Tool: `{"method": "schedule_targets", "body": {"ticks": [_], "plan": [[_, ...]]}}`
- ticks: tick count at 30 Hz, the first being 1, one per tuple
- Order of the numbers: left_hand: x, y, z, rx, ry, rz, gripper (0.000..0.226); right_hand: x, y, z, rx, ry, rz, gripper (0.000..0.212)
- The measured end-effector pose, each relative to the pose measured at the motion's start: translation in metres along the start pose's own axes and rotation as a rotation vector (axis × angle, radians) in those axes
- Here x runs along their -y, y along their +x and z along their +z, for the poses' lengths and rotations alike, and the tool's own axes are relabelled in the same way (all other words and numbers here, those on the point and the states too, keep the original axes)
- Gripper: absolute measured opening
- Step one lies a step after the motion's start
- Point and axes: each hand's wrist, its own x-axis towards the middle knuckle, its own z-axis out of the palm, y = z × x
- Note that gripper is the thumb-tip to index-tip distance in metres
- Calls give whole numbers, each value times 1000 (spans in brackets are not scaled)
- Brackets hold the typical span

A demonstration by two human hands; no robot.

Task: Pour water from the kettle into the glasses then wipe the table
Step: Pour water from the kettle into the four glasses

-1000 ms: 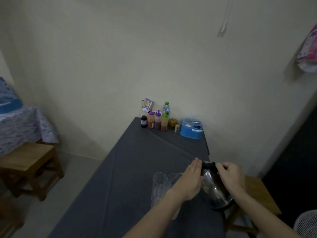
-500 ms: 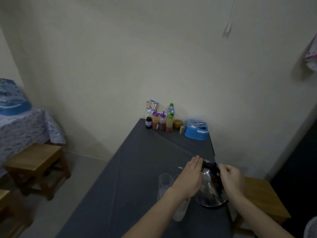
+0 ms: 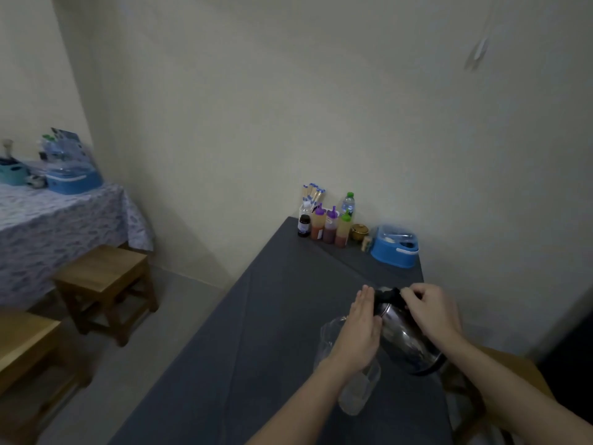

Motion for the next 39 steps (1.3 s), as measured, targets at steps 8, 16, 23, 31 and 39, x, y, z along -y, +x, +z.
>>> {"method": "schedule_targets", "body": {"ticks": [8, 16, 23, 31, 39], "plan": [[8, -5, 2, -22, -81, -54, 59, 2, 16, 9, 50, -151, -106, 32], [13, -8, 8, -36, -143, -88, 60, 4, 23, 14, 81, -252, -169, 32], [12, -7, 14, -56, -177, -98, 62, 3, 29, 14, 84, -284, -225, 35], [11, -8, 15, -83, -226, -73, 61, 4, 29, 11, 83, -287, -294, 37], [10, -7, 16, -103, -267, -70, 63, 15, 31, 7, 58, -355, -351, 32]]}}
